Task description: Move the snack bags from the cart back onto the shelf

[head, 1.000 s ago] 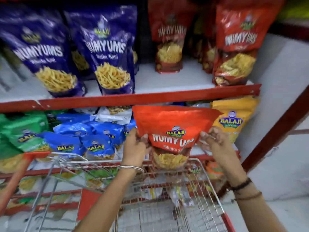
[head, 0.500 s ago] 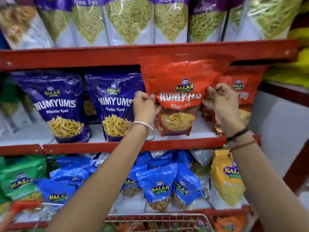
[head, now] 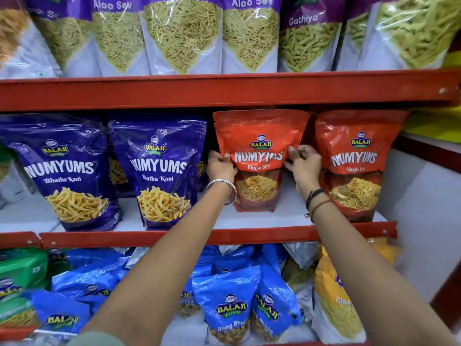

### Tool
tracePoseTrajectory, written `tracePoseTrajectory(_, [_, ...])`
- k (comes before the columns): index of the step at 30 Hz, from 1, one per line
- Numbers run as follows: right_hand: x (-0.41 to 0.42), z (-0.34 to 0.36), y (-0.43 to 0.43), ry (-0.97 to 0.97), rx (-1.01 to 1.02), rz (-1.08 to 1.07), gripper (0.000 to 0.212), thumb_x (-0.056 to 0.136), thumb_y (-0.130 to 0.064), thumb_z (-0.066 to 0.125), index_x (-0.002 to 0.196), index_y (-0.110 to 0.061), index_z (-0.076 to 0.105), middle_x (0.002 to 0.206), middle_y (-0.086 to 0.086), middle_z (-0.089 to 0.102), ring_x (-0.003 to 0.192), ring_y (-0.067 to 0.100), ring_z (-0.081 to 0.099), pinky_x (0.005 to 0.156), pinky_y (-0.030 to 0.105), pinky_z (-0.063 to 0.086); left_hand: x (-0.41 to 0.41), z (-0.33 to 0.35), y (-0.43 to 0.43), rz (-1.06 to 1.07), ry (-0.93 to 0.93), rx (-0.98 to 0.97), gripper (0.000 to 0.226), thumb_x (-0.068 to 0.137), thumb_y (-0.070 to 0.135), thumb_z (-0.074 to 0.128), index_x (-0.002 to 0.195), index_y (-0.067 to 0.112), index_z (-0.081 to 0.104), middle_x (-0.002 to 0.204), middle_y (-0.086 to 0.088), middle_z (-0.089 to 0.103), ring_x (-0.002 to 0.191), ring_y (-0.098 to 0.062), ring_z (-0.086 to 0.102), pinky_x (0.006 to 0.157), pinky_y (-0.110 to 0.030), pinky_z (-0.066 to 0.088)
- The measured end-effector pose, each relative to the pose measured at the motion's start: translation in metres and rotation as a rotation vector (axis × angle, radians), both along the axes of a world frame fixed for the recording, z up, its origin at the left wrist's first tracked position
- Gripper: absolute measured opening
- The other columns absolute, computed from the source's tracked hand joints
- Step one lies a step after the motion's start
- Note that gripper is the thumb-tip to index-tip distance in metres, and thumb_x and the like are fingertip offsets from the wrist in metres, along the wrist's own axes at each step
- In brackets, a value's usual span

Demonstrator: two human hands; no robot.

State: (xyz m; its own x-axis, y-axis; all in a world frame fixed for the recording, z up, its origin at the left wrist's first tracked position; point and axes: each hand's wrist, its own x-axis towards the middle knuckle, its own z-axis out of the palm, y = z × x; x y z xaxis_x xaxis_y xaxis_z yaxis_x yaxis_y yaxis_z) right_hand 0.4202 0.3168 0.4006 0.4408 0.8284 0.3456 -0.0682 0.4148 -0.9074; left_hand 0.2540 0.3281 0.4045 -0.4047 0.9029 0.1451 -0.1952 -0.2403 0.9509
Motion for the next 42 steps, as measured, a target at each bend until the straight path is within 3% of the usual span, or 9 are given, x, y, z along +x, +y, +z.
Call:
tracePoseTrajectory(4, [-0.001,-0.006,0.006,0.004,0.015,0.126,0.007,0.092,-0.013,0.049,0.093,-0.015,0.056,0.093,0.003,0.059,0.088,0.009,0.054,0.092,0.037,0.045,-0.004,-0.012,0.007,-0.003,0.204,0.055,0.011,0.091,0.021,0.046,0.091,0.01,0.044,0.098,-0.022,0.058,0.089,-0.035,0.06,0.086,-0.057,0.051])
tracePoseTrajectory(6, [0.004,-0.02,0.005,-0.071,-0.065,0.105,0.03,0.092,-0.028,0.049,0.117,-0.012,0.051,0.118,0.009,0.058,0.107,0.016,0.053,0.099,0.041,0.041,-0.007,-0.028,0.003,-0.036,0.313,0.037,0.032,0.092,0.036,0.042,0.114,0.012,0.042,0.111,-0.016,0.058,0.1,-0.034,0.059,0.089,-0.044,0.048])
tracePoseTrajectory(9, [0.005,-0.039,-0.006,-0.288,-0.229,0.115,0.051,0.087,-0.06,0.033,0.12,-0.026,0.05,0.13,0.002,0.052,0.123,0.019,0.045,0.099,0.036,0.035,-0.007,-0.057,-0.003,-0.198,0.405,0.0,0.049,0.093,0.048,0.025,0.137,0.025,0.027,0.143,-0.009,0.04,0.125,-0.025,0.044,0.097,-0.03,0.031])
tracePoseTrajectory(14, [-0.005,-0.053,-0.007,-0.197,-0.372,0.32,0.109,0.052,-0.09,0.022,0.139,-0.026,0.036,0.147,0.005,0.041,0.136,0.026,0.036,0.113,0.052,0.029,-0.001,-0.071,-0.003,-0.414,0.464,-0.021,0.07,0.08,0.069,0.002,0.143,0.04,0.008,0.157,0.0,0.018,0.143,-0.026,0.023,0.116,-0.055,0.024])
tracePoseTrajectory(18, [-0.005,-0.054,-0.015,-0.137,-0.381,0.298,0.1,0.059,-0.085,0.022,0.133,-0.022,0.046,0.138,0.006,0.051,0.127,0.023,0.046,0.107,0.046,0.038,-0.009,-0.069,-0.012,-0.495,0.476,-0.07,0.09,0.054,0.087,0.001,0.138,0.054,0.004,0.158,0.002,0.02,0.143,-0.028,0.023,0.115,-0.059,0.024])
tracePoseTrajectory(26, [0.004,-0.071,-0.066,-0.114,-0.34,0.289,0.079,0.083,-0.068,0.019,0.135,-0.014,0.044,0.145,0.01,0.043,0.132,0.026,0.041,0.108,0.047,0.039,-0.025,-0.075,-0.065,-0.582,0.4,-0.074,0.061,0.08,0.067,-0.001,0.138,0.053,0.01,0.159,0.003,0.013,0.142,-0.031,0.025,0.113,-0.055,0.03])
tracePoseTrajectory(32, [0.008,-0.07,-0.077,-0.132,-0.345,0.279,0.079,0.083,-0.069,0.02,0.129,-0.012,0.051,0.141,0.012,0.048,0.129,0.026,0.044,0.101,0.043,0.045,-0.03,-0.072,-0.081,-0.605,0.446,-0.061,0.092,0.054,0.087,0.007,0.138,0.052,0.014,0.159,0.002,0.01,0.144,-0.03,0.016,0.112,-0.054,0.027])
tracePoseTrajectory(38, [0.005,-0.062,-0.09,-0.133,-0.329,0.319,0.069,0.088,-0.06,0.026,0.132,-0.011,0.047,0.142,0.012,0.046,0.13,0.027,0.043,0.107,0.045,0.04,-0.03,-0.066,-0.104,-0.592,0.466,-0.057,0.059,0.086,0.06,0.003,0.142,0.043,0.011,0.159,0.002,0.007,0.145,-0.027,0.013,0.116,-0.051,0.023])
tracePoseTrajectory(42, [0.002,-0.088,-0.128,-0.219,-0.231,0.172,0.058,0.086,-0.056,0.041,0.126,-0.016,0.053,0.13,0.005,0.056,0.12,0.022,0.054,0.1,0.036,0.046,-0.037,-0.061,-0.13,-0.297,0.577,0.181,0.049,0.094,0.045,0.028,0.139,0.027,0.033,0.148,0.004,0.036,0.137,-0.012,0.033,0.115,-0.033,0.027])
